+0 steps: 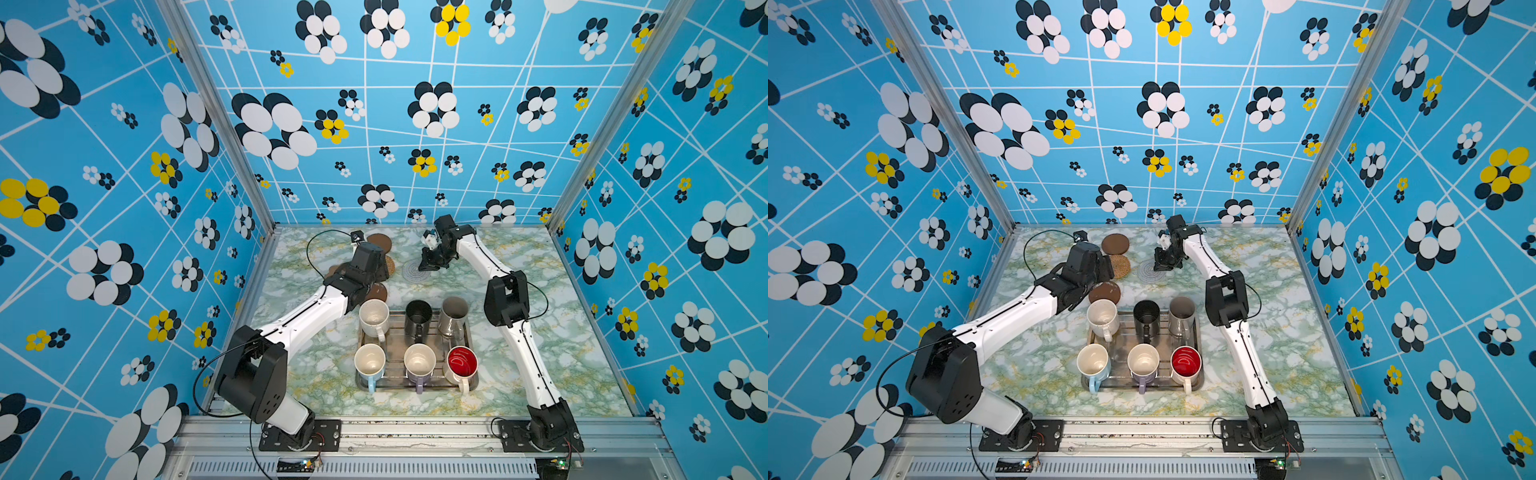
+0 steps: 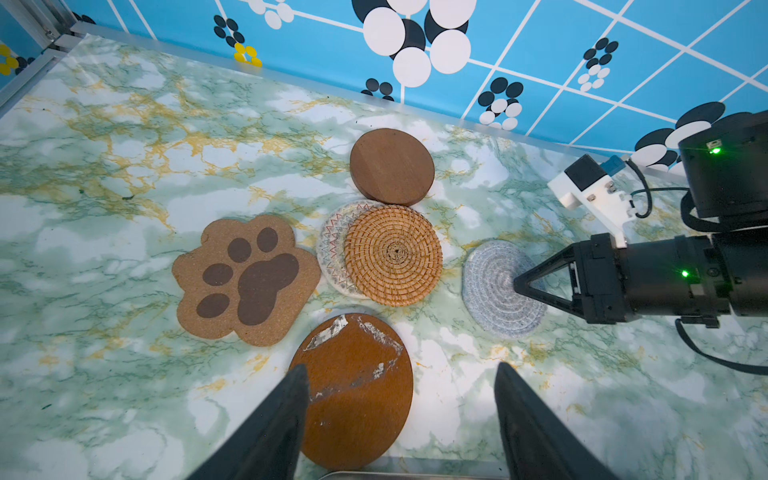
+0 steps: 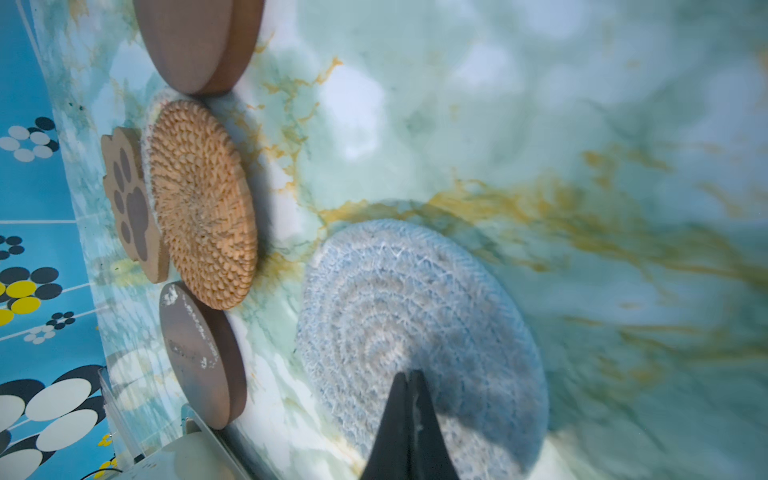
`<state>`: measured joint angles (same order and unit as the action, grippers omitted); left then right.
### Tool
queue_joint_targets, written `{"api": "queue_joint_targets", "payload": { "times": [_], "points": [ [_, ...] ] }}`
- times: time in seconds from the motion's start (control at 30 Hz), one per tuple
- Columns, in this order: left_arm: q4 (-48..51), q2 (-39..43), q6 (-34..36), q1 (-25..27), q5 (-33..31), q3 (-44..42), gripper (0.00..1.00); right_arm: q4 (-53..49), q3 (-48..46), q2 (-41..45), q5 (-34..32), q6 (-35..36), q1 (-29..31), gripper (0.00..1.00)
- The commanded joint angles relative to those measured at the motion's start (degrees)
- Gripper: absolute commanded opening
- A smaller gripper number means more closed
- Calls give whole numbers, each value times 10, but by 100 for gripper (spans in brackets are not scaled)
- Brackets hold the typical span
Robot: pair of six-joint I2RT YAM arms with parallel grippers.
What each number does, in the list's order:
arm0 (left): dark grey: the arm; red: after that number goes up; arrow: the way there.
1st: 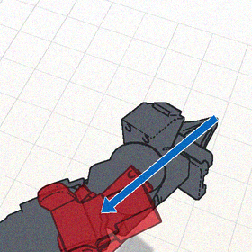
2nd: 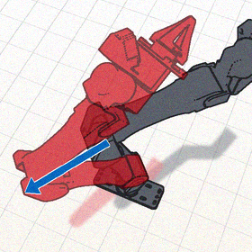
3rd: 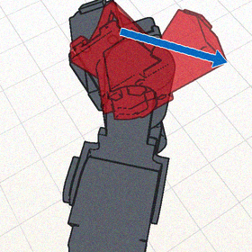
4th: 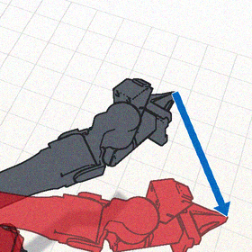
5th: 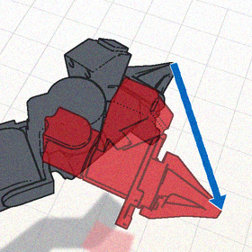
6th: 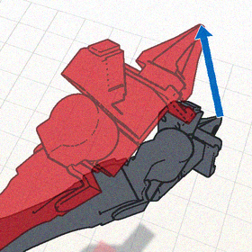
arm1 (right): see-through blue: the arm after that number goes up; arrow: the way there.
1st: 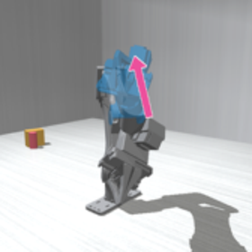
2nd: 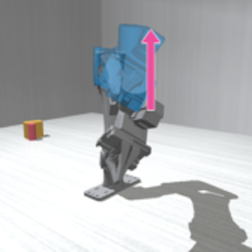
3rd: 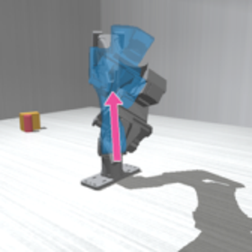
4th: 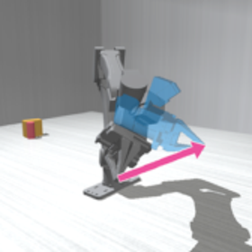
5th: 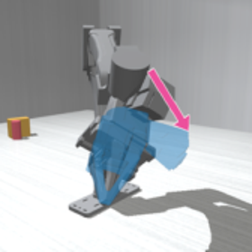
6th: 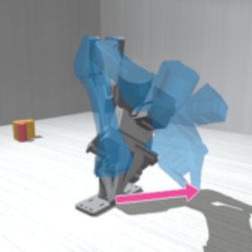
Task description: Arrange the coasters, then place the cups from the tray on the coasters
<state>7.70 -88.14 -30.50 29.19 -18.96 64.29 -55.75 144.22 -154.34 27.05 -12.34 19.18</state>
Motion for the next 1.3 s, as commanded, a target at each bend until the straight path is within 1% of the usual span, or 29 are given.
{"api": "queue_joint_targets", "payload": {
  "times": [0.0, 0.43, 0.7, 0.83, 0.97, 1.0, 1.27],
  "points": [
    [-3, 18, -3, -5, -10, -9, 72, -40, -40, 19, -49, 16, -17, 3],
    [-2, 23, -2, -5, -10, -11, 72, -28, -121, 69, -78, 37, -54, 2],
    [-8, 25, -2, -5, -8, -15, 72, 26, -227, 123, -92, 31, -95, 2],
    [-9, 24, -1, -5, -3, -14, 72, 45, -265, 141, -98, 26, -115, 2],
    [-10, 25, -2, -5, -1, -15, 72, 53, -283, 150, -107, 26, -120, 2],
    [-9, 25, -3, -5, -1, -15, 72, 52, -285, 151, -113, 27, -142, 2],
    [-10, 28, -2, -5, -1, -17, 72, 61, -305, 160, -137, 24, -168, 2]
  ]
}}
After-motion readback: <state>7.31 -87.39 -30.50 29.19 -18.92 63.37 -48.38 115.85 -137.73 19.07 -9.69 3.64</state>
